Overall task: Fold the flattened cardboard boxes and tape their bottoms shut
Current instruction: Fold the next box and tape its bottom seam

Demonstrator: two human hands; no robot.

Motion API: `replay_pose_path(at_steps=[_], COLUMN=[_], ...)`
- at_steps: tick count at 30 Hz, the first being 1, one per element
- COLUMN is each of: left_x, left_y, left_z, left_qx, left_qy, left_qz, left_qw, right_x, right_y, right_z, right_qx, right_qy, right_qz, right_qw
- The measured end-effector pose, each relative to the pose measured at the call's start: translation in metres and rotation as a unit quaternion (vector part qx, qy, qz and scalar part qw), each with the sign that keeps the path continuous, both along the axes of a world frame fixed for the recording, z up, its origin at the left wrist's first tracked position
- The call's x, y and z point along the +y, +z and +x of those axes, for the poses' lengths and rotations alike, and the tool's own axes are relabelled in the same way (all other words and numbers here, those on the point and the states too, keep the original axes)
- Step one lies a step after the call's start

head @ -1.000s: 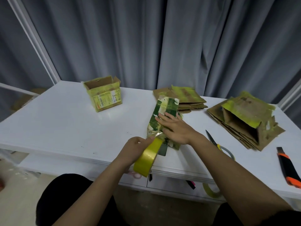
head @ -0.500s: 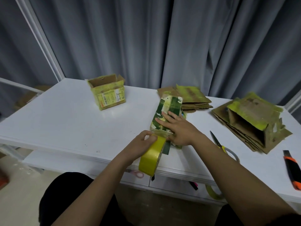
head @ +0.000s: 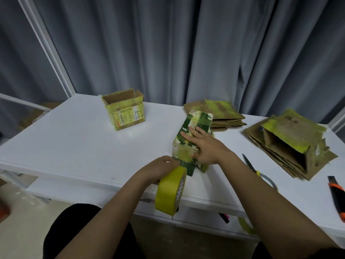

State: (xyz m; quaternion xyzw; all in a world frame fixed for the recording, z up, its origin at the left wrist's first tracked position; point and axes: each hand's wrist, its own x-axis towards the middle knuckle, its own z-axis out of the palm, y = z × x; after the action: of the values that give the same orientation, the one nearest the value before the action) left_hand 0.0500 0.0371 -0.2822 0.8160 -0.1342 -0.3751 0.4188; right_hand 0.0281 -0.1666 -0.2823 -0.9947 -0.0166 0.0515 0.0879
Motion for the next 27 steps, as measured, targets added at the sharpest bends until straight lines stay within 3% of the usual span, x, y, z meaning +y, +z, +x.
replay_pose_path(at_steps=[4, 7, 11, 15, 17, 20, 22, 27], left_x=[-0.013, -0.02, -0.026, -0.028, -0.027, -0.029, -0.029, -0.03], left_y=[-0.005, -0.003, -0.008, -0.014, -0.016, -0.019, -0.019, -0.02], left_z=[0.012, 0.011, 0.012, 0.012, 0.013, 0.013, 0.012, 0.011], left_qx=[-0.103, -0.072, -0.046, -0.051, -0.057, -0.063, -0.061, -0.048], left_qy=[-0.048, -0.062, 0.001, 0.023, 0.026, 0.026, 0.03, 0.045], left_qz=[0.032, -0.062, -0.137, -0.184, -0.193, -0.196, -0.198, -0.196], left_qw=[0.993, 0.994, 0.989, 0.981, 0.979, 0.978, 0.978, 0.978], right_x=[-0.009, -0.012, -0.014, -0.031, -0.049, -0.071, -0.076, -0.078], right_y=[-0.004, -0.009, -0.014, -0.03, -0.048, -0.068, -0.072, -0.071], right_z=[-0.003, -0.005, -0.019, -0.067, -0.1, -0.136, -0.144, -0.137], right_qx=[-0.015, -0.038, -0.101, -0.21, -0.271, -0.153, -0.078, -0.028], right_qy=[-0.007, -0.023, -0.052, -0.191, -0.327, -0.495, -0.501, -0.493], right_qz=[0.06, 0.086, 0.115, 0.256, 0.196, 0.073, 0.026, -0.026], right_qw=[0.998, 0.995, 0.987, 0.924, 0.884, 0.852, 0.862, 0.869])
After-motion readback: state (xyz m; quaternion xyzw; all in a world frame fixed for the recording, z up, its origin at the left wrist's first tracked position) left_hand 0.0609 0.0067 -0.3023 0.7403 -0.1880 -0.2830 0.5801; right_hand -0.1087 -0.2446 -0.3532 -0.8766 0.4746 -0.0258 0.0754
